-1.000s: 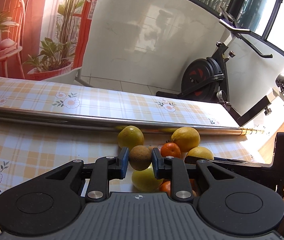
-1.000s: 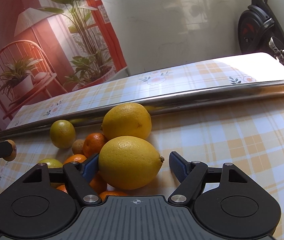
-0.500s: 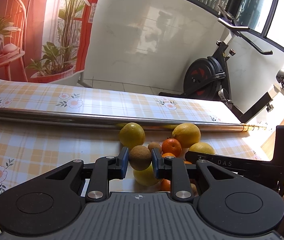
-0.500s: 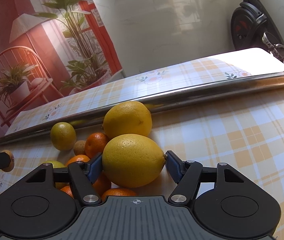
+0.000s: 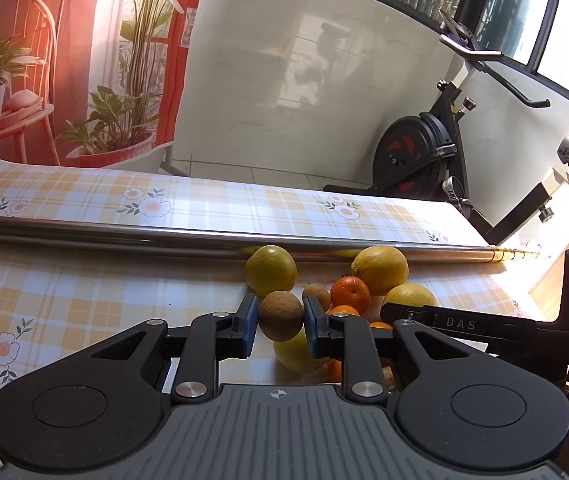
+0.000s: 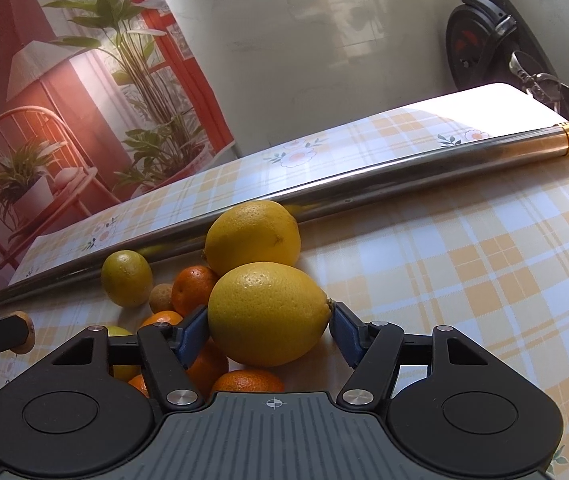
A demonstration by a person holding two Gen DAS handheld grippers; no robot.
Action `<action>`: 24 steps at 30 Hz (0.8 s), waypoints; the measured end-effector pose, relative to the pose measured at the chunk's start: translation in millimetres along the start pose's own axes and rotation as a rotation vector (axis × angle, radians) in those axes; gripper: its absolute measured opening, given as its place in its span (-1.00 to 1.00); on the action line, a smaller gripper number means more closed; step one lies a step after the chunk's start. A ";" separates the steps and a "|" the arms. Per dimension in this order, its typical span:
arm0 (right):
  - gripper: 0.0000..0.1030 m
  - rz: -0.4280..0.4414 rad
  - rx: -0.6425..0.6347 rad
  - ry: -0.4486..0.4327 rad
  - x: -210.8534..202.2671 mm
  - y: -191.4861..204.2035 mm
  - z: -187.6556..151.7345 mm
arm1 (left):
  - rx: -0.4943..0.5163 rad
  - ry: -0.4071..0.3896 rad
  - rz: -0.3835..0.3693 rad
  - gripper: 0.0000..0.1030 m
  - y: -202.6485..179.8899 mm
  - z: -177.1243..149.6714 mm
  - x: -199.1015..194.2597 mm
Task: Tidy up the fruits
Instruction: 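Lift the kiwi with the left tool while the right tool carries the lemon over the white plate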
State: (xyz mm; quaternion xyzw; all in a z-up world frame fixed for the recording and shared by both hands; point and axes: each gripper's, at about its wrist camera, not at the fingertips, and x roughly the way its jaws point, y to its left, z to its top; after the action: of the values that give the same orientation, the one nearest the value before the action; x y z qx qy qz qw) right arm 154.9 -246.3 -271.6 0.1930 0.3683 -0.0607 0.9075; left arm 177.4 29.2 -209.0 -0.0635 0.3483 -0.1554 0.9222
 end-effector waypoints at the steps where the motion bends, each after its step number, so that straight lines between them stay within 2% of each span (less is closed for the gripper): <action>1: 0.18 -0.001 -0.001 -0.006 -2.5 0.3 -0.6 | 0.003 -0.002 0.001 -0.49 -0.5 0.1 -1.2; 13: 0.18 0.057 -0.065 -0.140 -62.2 27.8 -4.5 | 0.049 -0.051 0.027 -0.49 -13.7 -6.2 -32.1; 24: 0.18 0.071 -0.171 -0.175 -104.6 54.0 -36.8 | 0.027 -0.073 0.047 -0.49 -12.3 -30.7 -68.9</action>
State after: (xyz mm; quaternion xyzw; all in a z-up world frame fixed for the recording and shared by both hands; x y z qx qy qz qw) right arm 69.3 -185.6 -206.8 0.1215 0.2844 -0.0136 0.9509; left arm 105.2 40.1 -186.3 -0.0486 0.3136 -0.1361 0.9385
